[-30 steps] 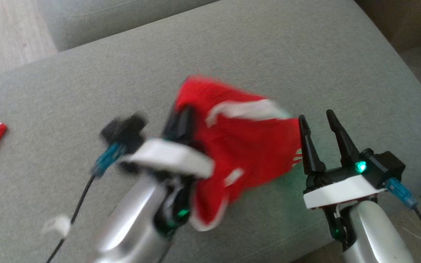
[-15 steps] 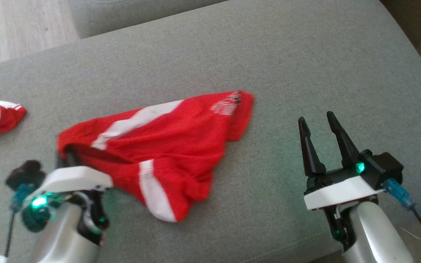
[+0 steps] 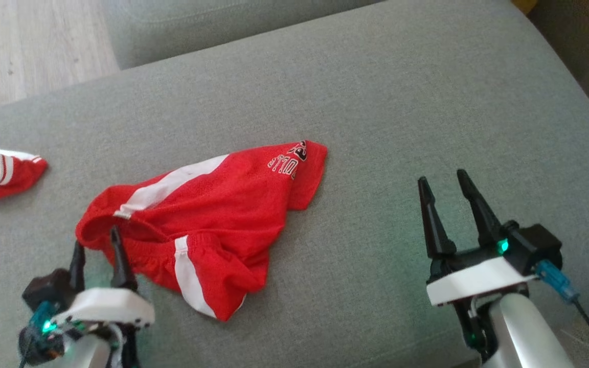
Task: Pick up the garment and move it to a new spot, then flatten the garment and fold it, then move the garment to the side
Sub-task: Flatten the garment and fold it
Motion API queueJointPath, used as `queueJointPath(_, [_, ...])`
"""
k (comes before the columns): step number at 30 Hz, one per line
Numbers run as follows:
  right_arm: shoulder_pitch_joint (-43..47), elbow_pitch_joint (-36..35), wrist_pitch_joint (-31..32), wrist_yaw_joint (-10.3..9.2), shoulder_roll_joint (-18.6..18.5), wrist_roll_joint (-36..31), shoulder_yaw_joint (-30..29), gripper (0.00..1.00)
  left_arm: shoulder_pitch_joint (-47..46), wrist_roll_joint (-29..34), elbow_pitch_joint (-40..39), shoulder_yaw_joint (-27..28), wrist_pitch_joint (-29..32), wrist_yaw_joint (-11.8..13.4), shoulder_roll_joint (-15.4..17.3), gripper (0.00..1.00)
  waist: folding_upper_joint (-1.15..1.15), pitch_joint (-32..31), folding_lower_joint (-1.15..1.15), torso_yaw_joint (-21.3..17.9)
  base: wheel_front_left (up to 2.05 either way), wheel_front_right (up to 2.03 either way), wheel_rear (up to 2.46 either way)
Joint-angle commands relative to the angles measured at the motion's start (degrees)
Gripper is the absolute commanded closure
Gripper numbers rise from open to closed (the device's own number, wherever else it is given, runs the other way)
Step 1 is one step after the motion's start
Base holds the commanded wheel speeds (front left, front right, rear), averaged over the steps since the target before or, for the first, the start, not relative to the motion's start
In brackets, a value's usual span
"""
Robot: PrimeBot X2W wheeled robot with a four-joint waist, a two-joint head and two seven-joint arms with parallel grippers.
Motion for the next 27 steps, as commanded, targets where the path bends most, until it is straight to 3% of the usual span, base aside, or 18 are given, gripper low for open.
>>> queueJointPath(1, [0.01, -1.63, -0.62, -0.04, -0.16, -0.53, 0.86, 0.0, 0.47, 1.16, -3.45, 1.27, 0.07, -0.01, 3.33, 0.0, 0.0, -0.79, 0.0, -0.07, 0.0, 0.0, 0.0])
queueJointPath(6, [1.1, -1.72, -0.62, -0.04, -0.16, -0.69, 0.58, 0.0, 5.76, 5.41, -12.82, -1.9, 1.63, -0.5, 8.67, 0.0, 0.0, -1.97, 0.0, -0.14, 0.0, 0.0, 0.0])
queueJointPath(9, [1.35, -1.88, -0.62, -0.04, -0.16, -0.66, 0.63, 0.0, 7.76, 8.67, -18.86, -4.0, 5.48, 0.99, 12.24, 0.0, 0.0, -2.3, 0.0, -0.25, 0.0, 0.0, 0.0])
queueJointPath(11, [1.35, -2.06, -0.62, -0.04, -0.16, -0.57, 0.74, 0.0, 7.71, 10.34, -23.72, -5.83, 8.31, 0.43, 14.27, 0.0, 0.0, -2.15, 0.0, -0.32, 0.0, 0.0, 0.0])
queueJointPath(14, [1.0, -2.35, -0.62, -0.04, -0.16, -0.24, 1.45, 0.0, 6.21, 12.62, -28.45, -9.16, 13.19, -2.12, 17.36, 0.0, 0.0, -1.33, 0.0, -0.65, 0.0, 0.0, 0.0])
queueJointPath(16, [0.73, -2.4, -0.62, -0.04, -0.16, 0.06, 1.94, 0.0, 4.44, 14.5, -29.93, -12.24, 16.65, -5.26, 19.64, 0.0, 0.0, -0.77, 0.0, -1.08, 0.0, 0.0, 0.0])
queueJointPath(17, [0.73, -2.4, -0.62, -0.04, -0.16, 0.06, 1.94, 0.0, 4.44, 14.5, -29.93, -12.24, 16.65, -5.26, 19.64, 0.0, 0.0, -0.77, 0.0, -1.08, 0.0, 0.0, 0.0])
queueJointPath(18, [0.54, -2.46, -0.62, -0.04, -0.16, 0.44, 2.03, 0.0, 2.61, 14.41, -30.52, -14.27, 19.73, -8.44, 20.75, 0.0, 0.0, -0.2, 0.0, -1.5, 0.0, 0.0, 0.0])
queueJointPath(22, [0.45, -2.53, -0.62, -0.04, -0.16, 0.75, 2.16, 0.0, -1.59, 15.11, -30.43, -17.38, 24.52, -13.86, 23.86, 0.0, 0.0, 0.91, 0.0, -2.41, 0.0, 0.0, 0.0])
queueJointPath(27, [0.47, -2.44, -0.62, -0.04, -0.16, 0.43, 1.5, 0.0, -5.56, 10.44, -29.47, -20.15, 28.51, -16.61, 26.48, 0.0, 0.0, 1.62, 0.0, -2.79, 0.0, 0.0, 0.0])
